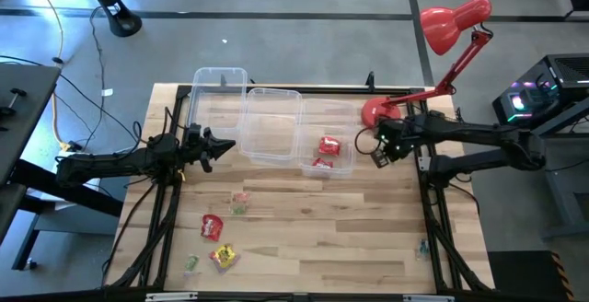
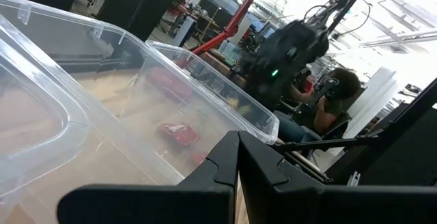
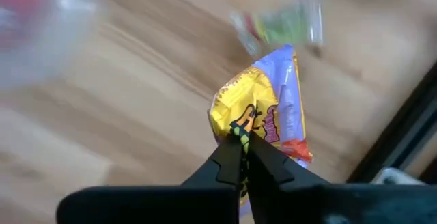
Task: Sort candy
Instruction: Put the top yellow candy pack into the center transparent bin, then put the yellow candy pack into the top center transparent bin
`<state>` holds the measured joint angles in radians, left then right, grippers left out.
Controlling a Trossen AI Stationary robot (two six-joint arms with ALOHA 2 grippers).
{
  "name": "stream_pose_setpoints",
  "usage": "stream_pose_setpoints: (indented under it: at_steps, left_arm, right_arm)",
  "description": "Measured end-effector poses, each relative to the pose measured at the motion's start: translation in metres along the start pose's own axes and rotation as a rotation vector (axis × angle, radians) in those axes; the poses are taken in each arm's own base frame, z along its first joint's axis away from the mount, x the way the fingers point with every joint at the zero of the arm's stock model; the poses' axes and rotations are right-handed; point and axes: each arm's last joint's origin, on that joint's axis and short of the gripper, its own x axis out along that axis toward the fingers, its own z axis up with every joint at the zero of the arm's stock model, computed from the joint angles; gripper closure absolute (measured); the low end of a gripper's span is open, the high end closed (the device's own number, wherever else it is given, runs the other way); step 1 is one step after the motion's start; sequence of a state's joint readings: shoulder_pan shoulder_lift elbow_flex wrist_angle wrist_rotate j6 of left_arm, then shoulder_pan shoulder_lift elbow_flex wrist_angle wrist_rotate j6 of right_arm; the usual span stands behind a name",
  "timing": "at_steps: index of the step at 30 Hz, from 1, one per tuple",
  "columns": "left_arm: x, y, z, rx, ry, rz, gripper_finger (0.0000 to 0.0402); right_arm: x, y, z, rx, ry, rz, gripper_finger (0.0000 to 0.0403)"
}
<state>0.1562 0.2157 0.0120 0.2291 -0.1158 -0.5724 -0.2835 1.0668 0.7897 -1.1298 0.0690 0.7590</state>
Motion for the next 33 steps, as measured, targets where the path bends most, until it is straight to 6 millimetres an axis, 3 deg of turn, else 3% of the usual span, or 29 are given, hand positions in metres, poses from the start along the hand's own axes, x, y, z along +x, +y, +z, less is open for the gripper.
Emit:
stream_pose_setpoints:
  at_steps: [4, 8, 13, 19, 24, 28, 33]
  left_arm:
    - [0.000, 0.000, 0.000, 0.000, 0.000, 0.000, 0.0401]
    - [0.000, 0.000, 0.000, 0.000, 0.000, 0.000, 0.0401]
    - [0.000, 0.000, 0.000, 0.000, 0.000, 0.000, 0.0401]
    - [0.000, 0.000, 0.000, 0.000, 0.000, 0.000, 0.0401]
    - [0.000, 0.000, 0.000, 0.000, 0.000, 0.000, 0.0401]
    - [0.000, 0.000, 0.000, 0.000, 0.000, 0.000, 0.0401]
    - [0.000, 0.000, 0.000, 0.000, 0.000, 0.000, 0.0401]
  right_arm:
    - [-0.062, 0.017, 0.011, -0.046, -0.166, 0.062, 0.0401]
    - [-0.111, 0.040, 0.027, -0.070, -0.496, 0.248, 0.0402]
    - [-0.133, 0.083, 0.062, -0.114, -0.860, 0.610, 0.0402]
    - [-0.104, 0.144, 0.104, -0.169, -0.995, 0.852, 0.0402]
    - [-0.049, 0.173, 0.131, -0.089, -0.854, 0.824, 0.0388]
    - [-0.020, 0.190, 0.147, -0.059, -0.729, 0.860, 0.0330]
    - [-0.014, 0.212, 0.158, -0.200, -0.732, 0.818, 0.0236]
